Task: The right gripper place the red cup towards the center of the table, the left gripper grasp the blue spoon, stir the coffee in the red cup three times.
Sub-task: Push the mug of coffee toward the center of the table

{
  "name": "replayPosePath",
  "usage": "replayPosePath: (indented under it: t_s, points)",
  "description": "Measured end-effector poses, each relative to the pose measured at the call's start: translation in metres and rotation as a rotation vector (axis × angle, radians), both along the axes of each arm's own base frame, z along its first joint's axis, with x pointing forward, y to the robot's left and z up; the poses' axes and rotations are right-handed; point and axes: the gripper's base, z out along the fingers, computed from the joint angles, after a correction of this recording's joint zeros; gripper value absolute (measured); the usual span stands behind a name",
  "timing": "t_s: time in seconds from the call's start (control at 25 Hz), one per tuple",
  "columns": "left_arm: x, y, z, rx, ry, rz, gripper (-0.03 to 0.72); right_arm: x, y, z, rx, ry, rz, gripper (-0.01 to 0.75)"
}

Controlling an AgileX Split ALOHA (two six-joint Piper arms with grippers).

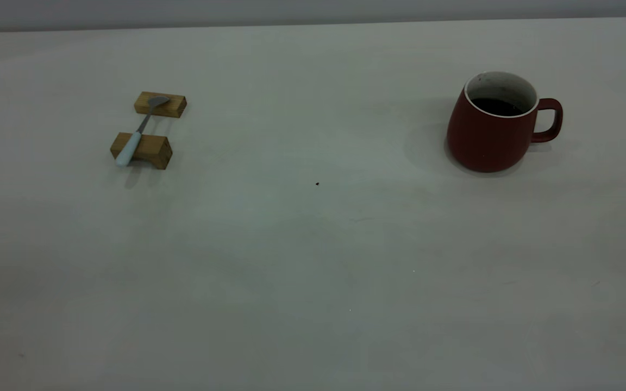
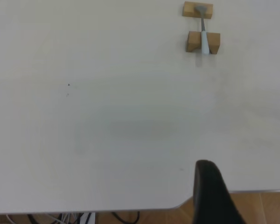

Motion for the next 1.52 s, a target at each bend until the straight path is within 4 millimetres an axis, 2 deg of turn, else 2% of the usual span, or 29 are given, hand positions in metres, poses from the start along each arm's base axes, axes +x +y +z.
replayPosePath:
  t_s: [0.44, 0.56, 0.64, 0.8, 0.84, 0.92, 1.04, 1.2, 1.36, 1.52]
  points:
    - [0.0, 0.0, 0.0, 0.0, 0.0, 0.0, 0.451, 0.0, 0.003, 0.0, 0.007, 0.002, 0.035, 0.246]
    - [0.0, 0.0, 0.0, 0.0, 0.0, 0.0, 0.451, 0.008, 0.003, 0.003, -0.015, 0.032, 0.046, 0.309]
    - [0.0, 0.0, 0.0, 0.0, 0.0, 0.0, 0.451, 0.02, 0.003, 0.012, -0.029, 0.051, 0.04, 0.399]
    - [0.0, 0.0, 0.0, 0.0, 0.0, 0.0, 0.451, 0.061, 0.002, 0.028, -0.104, 0.119, 0.034, 0.634]
    - [0.0, 0.0, 0.0, 0.0, 0.0, 0.0, 0.451, 0.074, 0.002, 0.029, -0.125, 0.151, 0.04, 0.679]
    - [0.0, 0.0, 0.0, 0.0, 0.0, 0.0, 0.451, 0.099, 0.004, 0.032, -0.156, 0.2, 0.06, 0.716]
    - [0.0, 0.0, 0.0, 0.0, 0.0, 0.0, 0.451, 0.141, 0.007, 0.027, -0.209, 0.253, 0.118, 0.725]
    - [0.0, 0.0, 0.0, 0.0, 0.0, 0.0, 0.451, 0.198, 0.012, 0.007, -0.291, 0.35, 0.214, 0.725]
    - [0.0, 0.0, 0.0, 0.0, 0.0, 0.0, 0.451, 0.248, 0.016, -0.024, -0.365, 0.476, 0.329, 0.716]
    - [0.0, 0.0, 0.0, 0.0, 0.0, 0.0, 0.451, 0.288, 0.021, -0.058, -0.413, 0.55, 0.453, 0.7]
